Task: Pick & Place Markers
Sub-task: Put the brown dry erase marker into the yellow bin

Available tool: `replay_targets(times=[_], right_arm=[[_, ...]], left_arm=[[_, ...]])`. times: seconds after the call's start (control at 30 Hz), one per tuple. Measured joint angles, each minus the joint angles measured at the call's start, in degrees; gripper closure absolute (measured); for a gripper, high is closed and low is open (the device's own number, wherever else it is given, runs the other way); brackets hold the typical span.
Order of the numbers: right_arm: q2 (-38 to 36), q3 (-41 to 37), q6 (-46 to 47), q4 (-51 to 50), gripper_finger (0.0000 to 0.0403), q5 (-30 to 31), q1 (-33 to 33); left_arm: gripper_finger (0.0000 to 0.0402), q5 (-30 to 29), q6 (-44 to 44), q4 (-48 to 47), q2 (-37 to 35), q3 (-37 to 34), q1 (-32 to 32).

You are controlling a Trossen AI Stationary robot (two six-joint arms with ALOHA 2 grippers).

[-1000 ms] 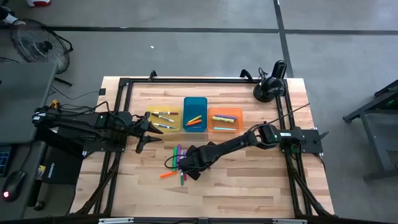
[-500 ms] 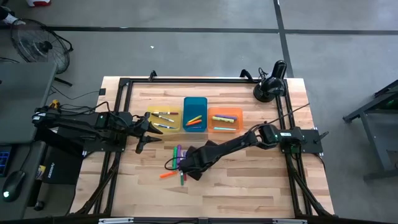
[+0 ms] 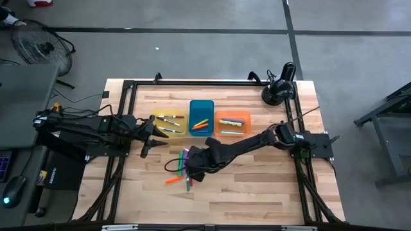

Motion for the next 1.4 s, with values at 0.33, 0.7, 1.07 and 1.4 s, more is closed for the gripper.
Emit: replay_targets(times=[0.33,0.7,1.07,1.4], right_arm=[[-4.3,0.0,-10.2,6.8,0.0383,0.2,-0.6],[-5.0,0.1,-18.1,11.5,0.0383,-2.4,-3.8],[-5.0,0.1,-21.1,14.1,0.0383,-4.1,-6.3],[-4.7,0.1,-23.3,16.3,0.0383,-6.5,-7.1]], left_arm=[[0.0264,-1.8,0.0,2.6,0.5,0.0,0.0],[0.0264,2.3,0.2,6.4,3.8,0.0,0.0],[0.0264,2.4,0.4,7.8,7.3,0.0,0.0],[0.0264,2.4,1.1,12.4,10.7,0.0,0.0]])
